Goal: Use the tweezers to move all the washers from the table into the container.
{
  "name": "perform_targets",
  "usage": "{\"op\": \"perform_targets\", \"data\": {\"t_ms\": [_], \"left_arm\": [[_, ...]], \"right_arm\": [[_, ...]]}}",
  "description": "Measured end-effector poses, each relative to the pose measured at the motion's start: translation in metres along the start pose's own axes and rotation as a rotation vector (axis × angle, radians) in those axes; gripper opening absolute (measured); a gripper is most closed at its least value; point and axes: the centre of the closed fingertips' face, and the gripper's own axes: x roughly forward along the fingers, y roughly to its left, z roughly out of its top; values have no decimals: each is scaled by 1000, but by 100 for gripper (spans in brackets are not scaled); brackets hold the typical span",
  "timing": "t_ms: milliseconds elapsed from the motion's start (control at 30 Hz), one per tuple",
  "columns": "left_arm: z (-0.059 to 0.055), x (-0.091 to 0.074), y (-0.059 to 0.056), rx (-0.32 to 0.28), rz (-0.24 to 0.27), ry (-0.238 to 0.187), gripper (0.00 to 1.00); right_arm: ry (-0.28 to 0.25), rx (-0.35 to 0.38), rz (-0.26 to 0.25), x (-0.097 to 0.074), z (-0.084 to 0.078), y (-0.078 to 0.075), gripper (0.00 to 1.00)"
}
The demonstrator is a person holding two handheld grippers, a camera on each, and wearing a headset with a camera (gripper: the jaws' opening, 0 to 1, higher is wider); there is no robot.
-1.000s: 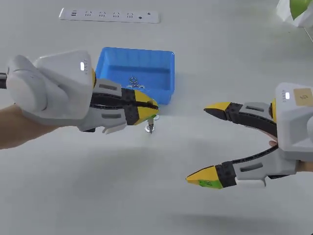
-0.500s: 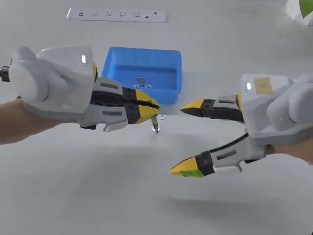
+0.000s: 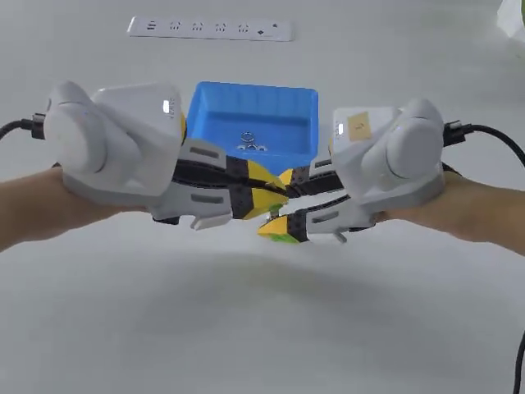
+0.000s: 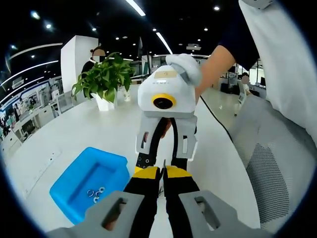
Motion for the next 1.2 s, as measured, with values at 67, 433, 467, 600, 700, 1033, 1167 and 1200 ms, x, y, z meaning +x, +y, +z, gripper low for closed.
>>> {"op": "perform_targets", "data": {"t_ms": [67,433,467,600,700,1033,1167,1200], "left_arm": [[0,0,0,2,-1,2,6],[2,4,2,-5,4,-4,6],[2,4,2,-6,2,-5,6],[2,6,4,-5,9,-6,6],[2,6,7,-4,22,-1,6],[3,9,8,1,19,2,6],[2,9,7,1,15,5,6],[2,9,7,3,16,5,6]], "right_arm": [[12,0,13,1,-3,-1,21],[43,-38,13,1,-9,-2,12],[43,-38,13,1,-9,-2,12],[37,-53,6,0,-10,-3,11],[24,-43,-5,0,-9,-5,10],[22,-32,-9,-1,-9,-4,10],[33,-4,0,0,-11,-3,11],[41,-17,-1,0,-12,-3,11]]}}
